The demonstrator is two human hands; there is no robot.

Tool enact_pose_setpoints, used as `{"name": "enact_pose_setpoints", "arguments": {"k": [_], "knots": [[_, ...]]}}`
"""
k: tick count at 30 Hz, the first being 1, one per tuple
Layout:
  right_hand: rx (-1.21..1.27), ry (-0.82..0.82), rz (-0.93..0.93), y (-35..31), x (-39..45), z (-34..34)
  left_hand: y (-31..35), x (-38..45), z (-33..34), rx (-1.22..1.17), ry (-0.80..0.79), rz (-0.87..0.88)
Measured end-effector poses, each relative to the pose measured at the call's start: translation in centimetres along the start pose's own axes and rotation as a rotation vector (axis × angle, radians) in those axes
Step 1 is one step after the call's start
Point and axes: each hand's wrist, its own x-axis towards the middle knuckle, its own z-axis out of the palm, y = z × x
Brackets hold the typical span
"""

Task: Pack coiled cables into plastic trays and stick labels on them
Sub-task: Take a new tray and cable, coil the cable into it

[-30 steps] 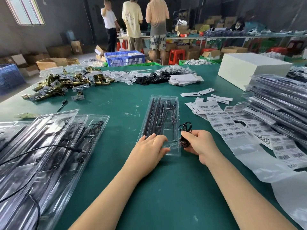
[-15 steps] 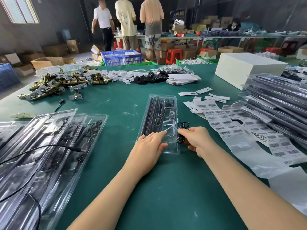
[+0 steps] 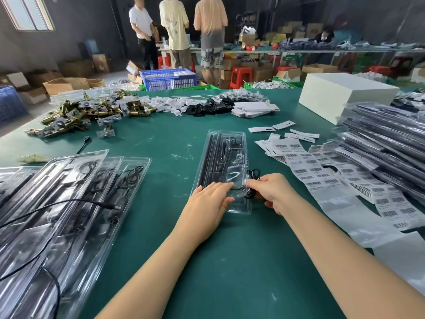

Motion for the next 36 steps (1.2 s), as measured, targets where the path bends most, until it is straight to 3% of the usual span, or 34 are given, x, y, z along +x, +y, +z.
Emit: {"name": "enact_pose_setpoints", "arguments": {"k": [9,16,24,27,31,36], "knots": [[-0.159,0.033,-0.054,-0.6,0.2,0.3,0.3,-0.1,-0.4,-0.076,0.03,-0.037],[-0.451,0.029,-0.19,-0.7,-0.5,0.4,0.4,-0.1,-0.5,-0.066,0.042,-0.022],[-0.708,0.113,-0.221,0.5,-1.6,2.3,0.6,-0.2,-0.5,-0.031,0.063,0.04],[-0.709,0.195,-0.257,1.3,-1.5,2.4,0.4,-0.1,-0.4,-0.006,0.046,0.054],[-0.463,0.329,-0.283,1.7,-1.7,2.9,0.2,-0.4,-0.2,-0.004,0.05,0.055],[-0.5,0.238,-0.309,2.4,-1.1,2.3,0.4,-0.4,-0.2,-0.034,0.045,0.039]]}}
